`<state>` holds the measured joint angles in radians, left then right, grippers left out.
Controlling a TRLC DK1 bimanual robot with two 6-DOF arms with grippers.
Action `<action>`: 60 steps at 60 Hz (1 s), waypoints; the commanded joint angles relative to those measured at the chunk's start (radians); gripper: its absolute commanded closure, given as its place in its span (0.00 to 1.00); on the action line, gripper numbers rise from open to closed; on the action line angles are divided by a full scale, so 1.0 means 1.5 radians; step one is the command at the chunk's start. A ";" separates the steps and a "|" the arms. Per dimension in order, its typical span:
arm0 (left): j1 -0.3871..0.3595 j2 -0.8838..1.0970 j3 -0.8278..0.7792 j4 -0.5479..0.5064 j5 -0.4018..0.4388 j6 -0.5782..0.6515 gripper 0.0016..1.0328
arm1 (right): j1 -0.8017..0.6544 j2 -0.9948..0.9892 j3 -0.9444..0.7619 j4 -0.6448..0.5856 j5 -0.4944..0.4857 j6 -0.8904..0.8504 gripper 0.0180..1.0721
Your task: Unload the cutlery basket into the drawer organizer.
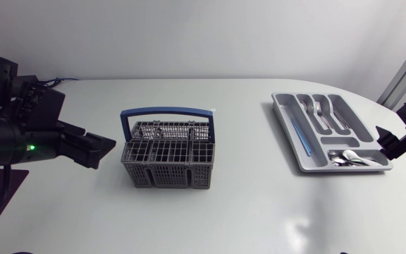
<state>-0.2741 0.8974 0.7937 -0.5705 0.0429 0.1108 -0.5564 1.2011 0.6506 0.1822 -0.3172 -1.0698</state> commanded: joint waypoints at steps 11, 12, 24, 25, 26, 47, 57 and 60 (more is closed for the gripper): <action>0.040 -0.046 -0.046 -0.004 -0.004 0.041 0.04 | 0.048 -0.167 -0.076 -0.009 -0.009 0.201 0.04; 0.045 -0.051 -0.049 -0.004 -0.004 0.043 0.04 | 0.051 -0.178 -0.080 -0.009 -0.008 0.208 0.04; 0.066 -0.085 -0.071 -0.005 -0.004 0.052 0.04 | 0.117 -0.310 -0.138 -0.009 0.044 0.296 0.04; 0.067 -0.088 -0.073 -0.005 -0.004 0.053 0.04 | 0.124 -0.317 -0.141 -0.009 0.052 0.298 0.04; 0.069 -0.089 -0.075 -0.005 -0.004 0.054 0.04 | 0.131 -0.323 -0.145 -0.009 0.061 0.301 0.04; 0.116 -0.132 -0.137 0.028 -0.003 0.085 0.04 | 0.235 -0.492 -0.232 -0.013 0.191 0.357 0.04; 0.136 -0.150 -0.175 0.062 -0.003 0.088 0.04 | 0.260 -0.578 -0.262 -0.039 0.220 0.380 0.04; 0.140 -0.154 -0.184 0.071 -0.003 0.088 0.04 | 0.266 -0.591 -0.272 -0.043 0.220 0.398 0.04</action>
<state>-0.0784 0.6804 0.5568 -0.4866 0.0433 0.2146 -0.1707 0.3511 0.2832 0.1307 0.0040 -0.5236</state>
